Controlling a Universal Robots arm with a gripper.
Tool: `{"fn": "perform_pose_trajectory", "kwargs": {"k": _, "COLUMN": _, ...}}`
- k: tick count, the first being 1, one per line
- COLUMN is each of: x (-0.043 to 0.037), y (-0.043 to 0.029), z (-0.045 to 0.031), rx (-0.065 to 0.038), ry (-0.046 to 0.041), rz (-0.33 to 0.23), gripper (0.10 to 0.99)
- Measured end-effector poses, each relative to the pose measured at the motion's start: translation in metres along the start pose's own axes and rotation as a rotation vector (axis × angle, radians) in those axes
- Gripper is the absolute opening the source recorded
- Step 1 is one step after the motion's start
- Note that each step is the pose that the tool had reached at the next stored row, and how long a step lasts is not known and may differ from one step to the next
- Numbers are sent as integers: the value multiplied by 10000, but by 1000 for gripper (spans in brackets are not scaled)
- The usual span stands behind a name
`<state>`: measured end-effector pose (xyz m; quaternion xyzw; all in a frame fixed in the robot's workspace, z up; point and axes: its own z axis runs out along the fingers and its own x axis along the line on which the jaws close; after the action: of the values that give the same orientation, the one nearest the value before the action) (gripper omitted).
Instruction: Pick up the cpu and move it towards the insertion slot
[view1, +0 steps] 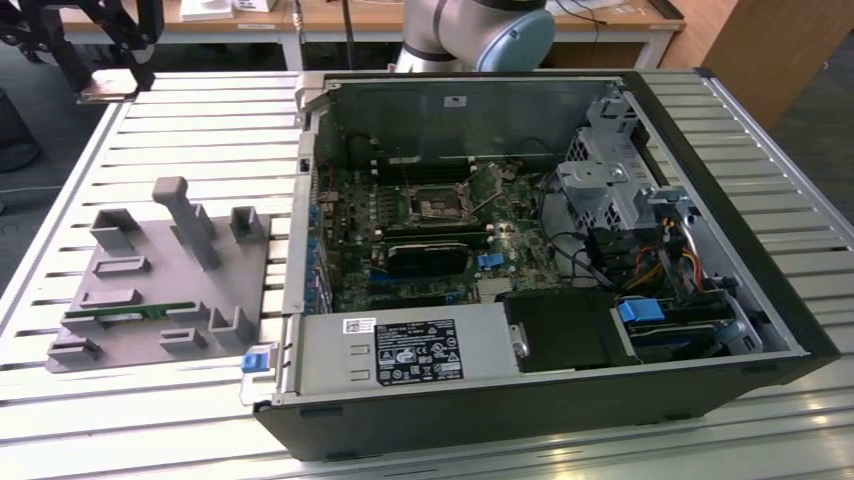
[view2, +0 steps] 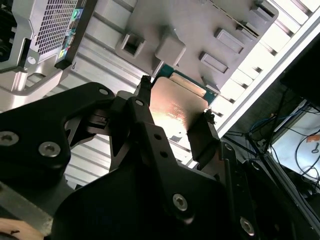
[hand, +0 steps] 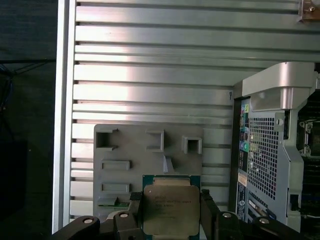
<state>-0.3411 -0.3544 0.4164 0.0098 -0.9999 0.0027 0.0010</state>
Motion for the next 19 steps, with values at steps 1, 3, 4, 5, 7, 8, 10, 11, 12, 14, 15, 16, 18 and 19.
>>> {"fn": "perform_pose_trajectory", "kwargs": {"k": 1, "x": -8, "y": 0, "z": 0, "rx": 0, "ry": -1, "rz": 0, "gripper": 541}}
{"fn": "perform_pose_trajectory", "kwargs": {"k": 3, "x": -27, "y": 0, "z": 0, "rx": -1, "ry": -1, "rz": 0, "gripper": 541}}
{"fn": "perform_pose_trajectory", "kwargs": {"k": 4, "x": -37, "y": -1, "z": 0, "rx": 0, "ry": 0, "rz": 0, "gripper": 541}}
{"fn": "perform_pose_trajectory", "kwargs": {"k": 5, "x": -46, "y": -1, "z": 0, "rx": 0, "ry": 0, "rz": 0, "gripper": 541}}
{"fn": "perform_pose_trajectory", "kwargs": {"k": 7, "x": -66, "y": -1, "z": 0, "rx": 0, "ry": -1, "rz": 0, "gripper": 541}}
{"fn": "perform_pose_trajectory", "kwargs": {"k": 8, "x": -75, "y": -1, "z": 0, "rx": 0, "ry": 0, "rz": 0, "gripper": 541}}
{"fn": "perform_pose_trajectory", "kwargs": {"k": 10, "x": -93, "y": -2, "z": 0, "rx": 0, "ry": 0, "rz": 0, "gripper": 541}}
{"fn": "perform_pose_trajectory", "kwargs": {"k": 11, "x": -102, "y": -2, "z": 0, "rx": 0, "ry": 0, "rz": 0, "gripper": 541}}
{"fn": "perform_pose_trajectory", "kwargs": {"k": 12, "x": -111, "y": -2, "z": 0, "rx": 0, "ry": 0, "rz": -1, "gripper": 541}}
{"fn": "perform_pose_trajectory", "kwargs": {"k": 14, "x": -130, "y": -2, "z": 0, "rx": 0, "ry": 0, "rz": 0, "gripper": 541}}
{"fn": "perform_pose_trajectory", "kwargs": {"k": 15, "x": -140, "y": -3, "z": 0, "rx": 0, "ry": 0, "rz": 0, "gripper": 541}}
{"fn": "perform_pose_trajectory", "kwargs": {"k": 16, "x": -149, "y": -3, "z": 0, "rx": 0, "ry": 0, "rz": 0, "gripper": 541}}
{"fn": "perform_pose_trajectory", "kwargs": {"k": 18, "x": -168, "y": -3, "z": 0, "rx": -1, "ry": -1, "rz": 0, "gripper": 541}}
{"fn": "perform_pose_trajectory", "kwargs": {"k": 19, "x": -178, "y": -3, "z": 0, "rx": 0, "ry": 0, "rz": 0, "gripper": 541}}
